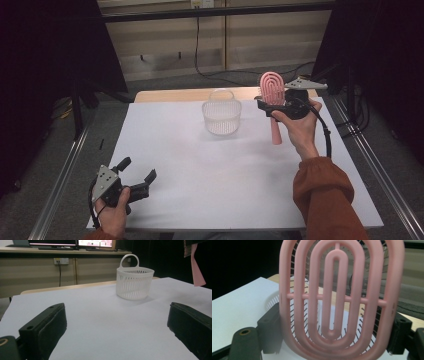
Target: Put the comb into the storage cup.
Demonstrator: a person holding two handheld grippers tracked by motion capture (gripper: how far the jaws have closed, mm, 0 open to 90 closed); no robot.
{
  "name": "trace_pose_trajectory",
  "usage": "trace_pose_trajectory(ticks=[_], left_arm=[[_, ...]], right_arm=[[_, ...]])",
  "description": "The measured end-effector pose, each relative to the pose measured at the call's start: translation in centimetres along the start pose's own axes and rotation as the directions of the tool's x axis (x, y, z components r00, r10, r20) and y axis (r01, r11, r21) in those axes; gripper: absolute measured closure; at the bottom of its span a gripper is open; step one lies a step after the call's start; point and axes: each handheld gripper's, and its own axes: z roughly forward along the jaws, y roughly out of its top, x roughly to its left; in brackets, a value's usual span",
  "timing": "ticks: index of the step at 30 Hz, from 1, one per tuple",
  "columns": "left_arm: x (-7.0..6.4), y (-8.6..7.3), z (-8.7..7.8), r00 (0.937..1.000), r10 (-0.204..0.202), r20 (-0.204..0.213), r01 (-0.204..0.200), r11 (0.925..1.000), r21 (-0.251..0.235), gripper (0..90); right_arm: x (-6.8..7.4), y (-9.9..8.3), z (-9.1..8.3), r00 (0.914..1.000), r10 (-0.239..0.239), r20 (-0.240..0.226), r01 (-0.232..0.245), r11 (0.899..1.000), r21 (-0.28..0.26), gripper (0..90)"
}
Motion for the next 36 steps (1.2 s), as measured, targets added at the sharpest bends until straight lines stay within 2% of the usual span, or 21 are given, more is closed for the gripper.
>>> trace_pose_trajectory(ticks=[3, 4, 13, 18, 26, 36], left_arm=[[0.0, 0.0, 0.0, 1.0, 0.0, 0.0, 0.0, 1.0, 0.0, 2.4], [0.0, 0.0, 0.0, 1.0, 0.001, 0.0, -0.001, 1.0, 0.0, 2.4], [0.0, 0.0, 0.1, 1.0, -0.001, -0.001, 0.001, 1.0, -0.002, 2.4], [0.0, 0.0, 0.1, 1.0, -0.004, 0.002, 0.004, 1.0, 0.002, 2.4], [0.0, 0.0, 0.0, 1.0, -0.004, 0.005, 0.004, 1.0, -0.004, 2.4], [0.0, 0.0, 0.0, 1.0, -0.006, 0.008, 0.006, 1.0, -0.005, 2.4]], right_arm=[[0.2, 0.1, 0.1, 1.0, -0.002, 0.0, 0.002, 1.0, -0.016, 20.0], [0.3, 0.2, 0.2, 1.0, 0.001, -0.005, -0.001, 0.999, -0.037, 19.9], [0.9, 1.1, 0.4, 0.9997, -0.022, -0.014, 0.02, 0.996, -0.083, 19.9], [1.1, 1.5, 0.6, 0.9996, -0.016, -0.023, 0.014, 0.997, -0.074, 19.9], [1.9, 2.3, 1.3, 0.9986, -0.037, -0.037, 0.033, 0.995, -0.095, 19.9], [2.4, 3.0, 2.1, 0.9981, -0.035, -0.05, 0.028, 0.99, -0.136, 19.9]])
